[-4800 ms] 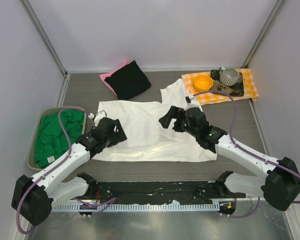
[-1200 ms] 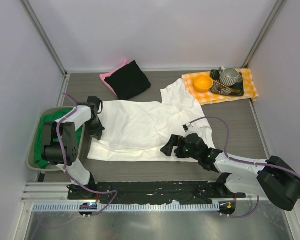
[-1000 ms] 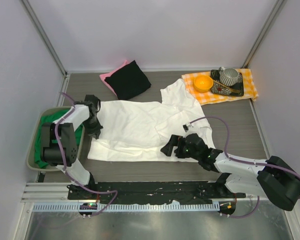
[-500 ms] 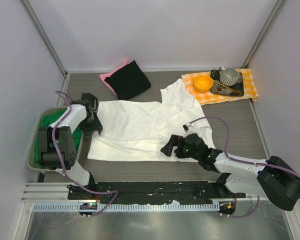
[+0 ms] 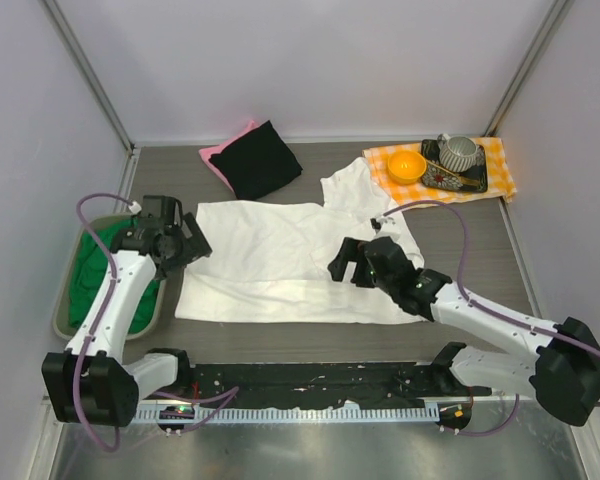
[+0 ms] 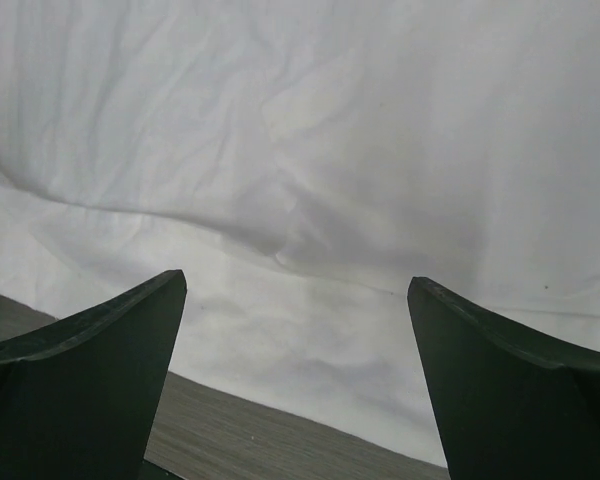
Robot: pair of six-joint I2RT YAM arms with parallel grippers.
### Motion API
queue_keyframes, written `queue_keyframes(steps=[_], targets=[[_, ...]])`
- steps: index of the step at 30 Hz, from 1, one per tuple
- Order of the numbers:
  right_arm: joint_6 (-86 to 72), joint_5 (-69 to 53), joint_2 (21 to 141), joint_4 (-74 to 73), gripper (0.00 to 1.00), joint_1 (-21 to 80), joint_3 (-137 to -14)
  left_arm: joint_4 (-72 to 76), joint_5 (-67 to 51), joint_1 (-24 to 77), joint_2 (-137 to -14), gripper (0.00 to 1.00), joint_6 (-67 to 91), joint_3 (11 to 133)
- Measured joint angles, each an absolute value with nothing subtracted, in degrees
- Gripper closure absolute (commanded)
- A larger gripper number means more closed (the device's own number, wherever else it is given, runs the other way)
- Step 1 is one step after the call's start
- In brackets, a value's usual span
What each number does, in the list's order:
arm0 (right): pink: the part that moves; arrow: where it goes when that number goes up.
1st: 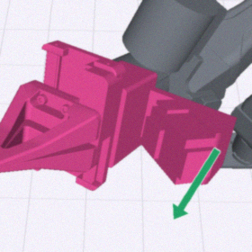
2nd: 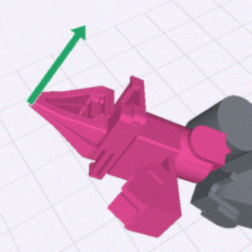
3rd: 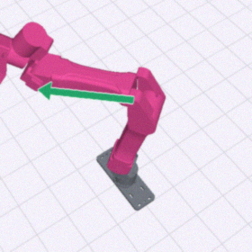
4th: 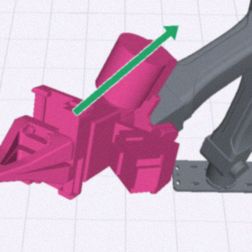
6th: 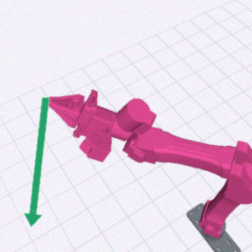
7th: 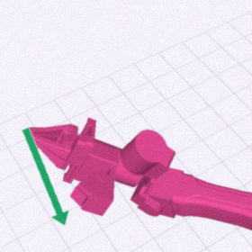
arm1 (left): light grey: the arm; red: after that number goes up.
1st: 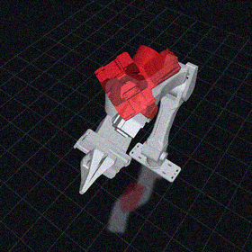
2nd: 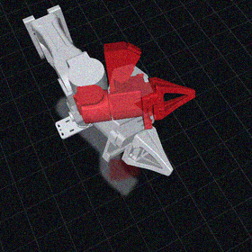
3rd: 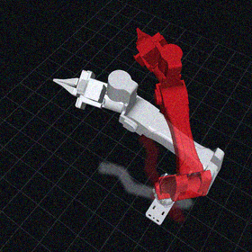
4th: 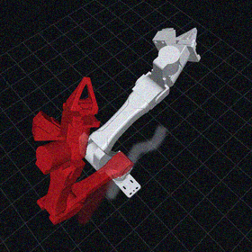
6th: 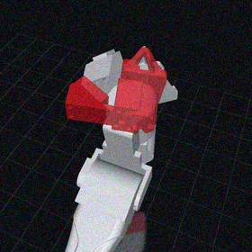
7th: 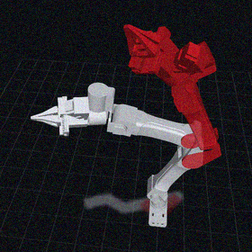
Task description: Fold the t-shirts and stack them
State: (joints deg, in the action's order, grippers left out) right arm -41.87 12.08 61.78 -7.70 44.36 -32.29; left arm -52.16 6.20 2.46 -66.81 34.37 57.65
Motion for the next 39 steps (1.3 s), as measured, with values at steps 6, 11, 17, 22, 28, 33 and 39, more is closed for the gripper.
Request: queue_keyframes(steps=[6, 11, 17, 22, 28, 33, 39], targets=[[-41.52, 14.48, 64.12, -11.90, 0.00, 39.51, -36.91, -47.86, 2.68, 9.58, -65.17, 0.00, 37.93, 50.35], [-41.80, 13.41, 65.76, -14.90, 0.00, 35.16, -34.74, -41.63, 1.41, 13.61, -68.69, 0.00, 40.69, 43.97], [-42.37, 11.64, 65.69, -16.69, 0.00, 34.00, -32.01, -33.08, 0.75, 17.63, -72.84, 0.00, 43.29, 39.44], [-43.48, 10.31, 64.88, -17.78, 0.00, 34.00, -29.10, -28.97, 1.76, 19.73, -73.10, 0.00, 44.99, 36.64], [-44.75, 10.20, 64.20, -17.23, 0.00, 34.00, -27.27, -25.41, 4.49, 21.45, -68.23, 0.00, 47.22, 32.40], [-46.92, 10.98, 64.12, -17.12, 0.00, 34.39, -26.89, -22.41, 7.66, 24.40, -63.86, 0.00, 50.06, 28.53], [-50.39, 12.34, 60.88, -16.97, 0.00, 36.40, -24.97, -20.75, 10.61, 30.17, -59.70, 0.00, 54.94, 25.06]])
